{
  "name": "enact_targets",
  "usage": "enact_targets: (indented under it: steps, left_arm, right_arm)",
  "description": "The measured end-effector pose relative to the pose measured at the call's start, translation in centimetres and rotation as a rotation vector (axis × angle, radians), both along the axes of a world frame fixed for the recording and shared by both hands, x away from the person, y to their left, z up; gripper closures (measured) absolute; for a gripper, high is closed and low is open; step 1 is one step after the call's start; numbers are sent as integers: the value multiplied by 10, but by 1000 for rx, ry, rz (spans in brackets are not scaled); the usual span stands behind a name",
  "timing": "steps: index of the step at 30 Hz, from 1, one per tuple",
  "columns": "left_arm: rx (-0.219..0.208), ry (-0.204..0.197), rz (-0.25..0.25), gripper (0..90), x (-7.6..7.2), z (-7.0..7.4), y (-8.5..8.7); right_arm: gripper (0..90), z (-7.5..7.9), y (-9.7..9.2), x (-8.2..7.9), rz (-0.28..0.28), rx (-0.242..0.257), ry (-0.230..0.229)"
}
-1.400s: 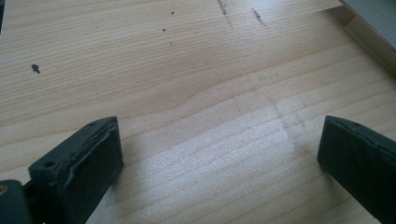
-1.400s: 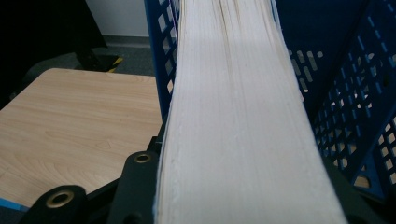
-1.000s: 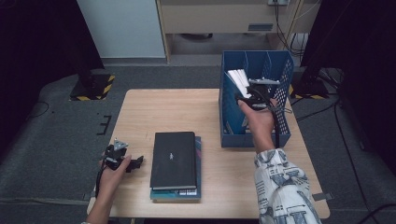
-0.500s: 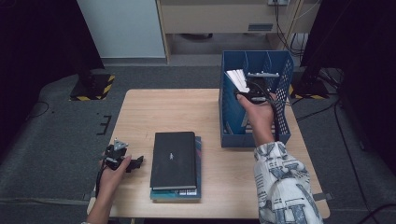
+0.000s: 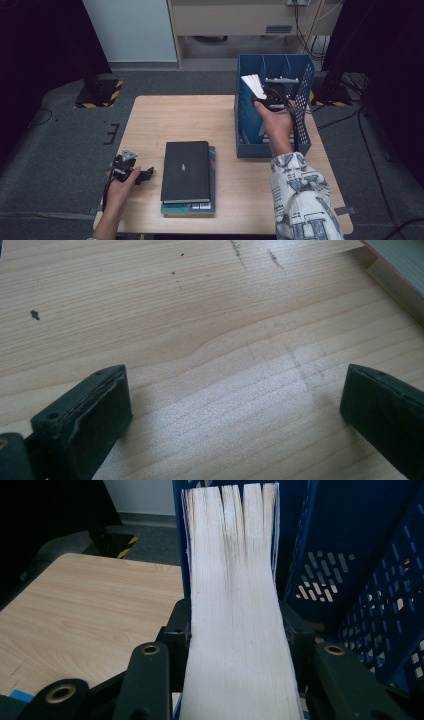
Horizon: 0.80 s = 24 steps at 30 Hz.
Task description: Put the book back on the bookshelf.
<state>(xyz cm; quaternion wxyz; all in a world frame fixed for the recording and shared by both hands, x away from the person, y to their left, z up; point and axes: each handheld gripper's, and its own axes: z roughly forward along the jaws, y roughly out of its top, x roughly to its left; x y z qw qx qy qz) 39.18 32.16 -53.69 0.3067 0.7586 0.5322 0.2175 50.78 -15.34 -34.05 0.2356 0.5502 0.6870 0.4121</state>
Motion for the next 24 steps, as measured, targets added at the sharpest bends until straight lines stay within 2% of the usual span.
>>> enact_targets:
  steps: [10,16,24]
  left_arm:
    - [1,0,0,0,0,0,0]
    - [1,0,-4,0,0,0,0]
    - [1,0,-3,0,0,0,0]
  right_arm:
    - [604,-2,-2,-1,-36,20,-35]
    - [605,0,3,1,-48,4,-42]
    - [606,5,8,12,-63,-9,-65]
